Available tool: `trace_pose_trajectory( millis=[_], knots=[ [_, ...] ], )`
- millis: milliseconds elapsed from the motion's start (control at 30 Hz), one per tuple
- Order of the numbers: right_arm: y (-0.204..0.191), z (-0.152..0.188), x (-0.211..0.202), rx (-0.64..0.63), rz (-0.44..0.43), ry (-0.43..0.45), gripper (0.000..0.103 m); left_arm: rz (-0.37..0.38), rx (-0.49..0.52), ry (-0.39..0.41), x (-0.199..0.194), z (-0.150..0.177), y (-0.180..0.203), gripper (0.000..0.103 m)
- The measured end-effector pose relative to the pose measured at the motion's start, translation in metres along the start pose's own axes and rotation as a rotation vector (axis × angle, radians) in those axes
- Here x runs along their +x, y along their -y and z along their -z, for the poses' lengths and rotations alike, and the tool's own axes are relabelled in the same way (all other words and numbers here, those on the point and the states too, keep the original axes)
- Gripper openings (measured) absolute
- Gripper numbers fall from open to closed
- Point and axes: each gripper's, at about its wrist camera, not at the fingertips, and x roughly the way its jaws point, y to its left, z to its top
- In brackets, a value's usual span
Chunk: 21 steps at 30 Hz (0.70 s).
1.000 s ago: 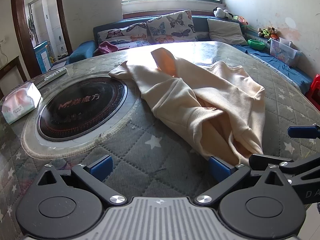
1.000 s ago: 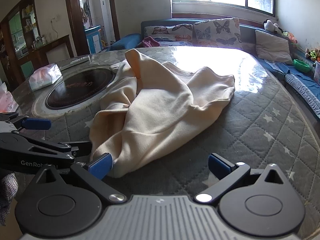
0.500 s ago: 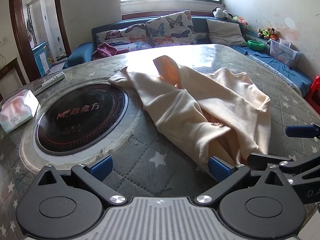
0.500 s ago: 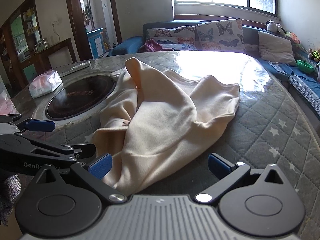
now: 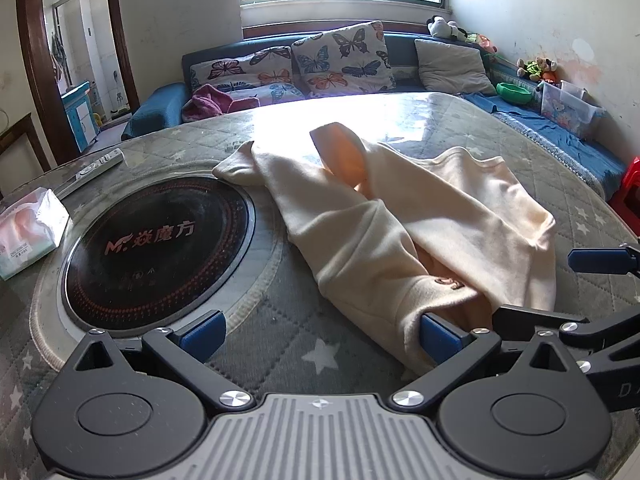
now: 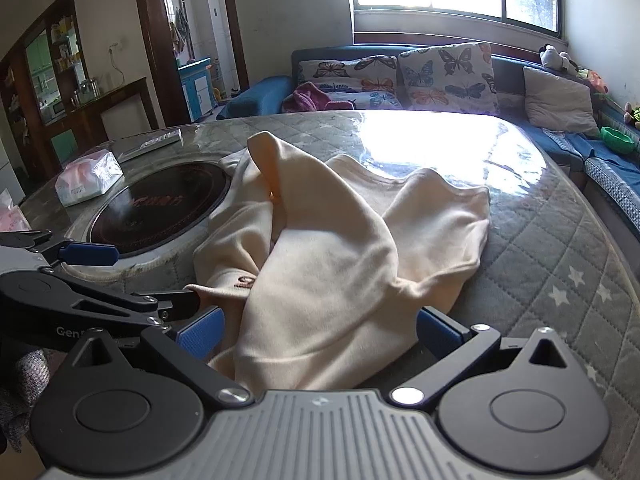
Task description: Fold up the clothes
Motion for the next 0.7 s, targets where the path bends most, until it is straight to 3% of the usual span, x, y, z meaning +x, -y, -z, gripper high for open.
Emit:
trace_pose_trajectory(
  millis=[533, 700],
  knots=[
    [0.010, -0.043, 0.023, -0.010, -0.017, 0.056, 0.102, 0.005, -0.024, -0.020, 0.021, -0.011, -0.013, 0.103],
    [0.011, -0.060, 0.043, -0.045, -0.011, 0.053, 0.095, 0.017, -0.038, -0.025, 0.024, -0.012, -0.018, 0.103]
  ],
)
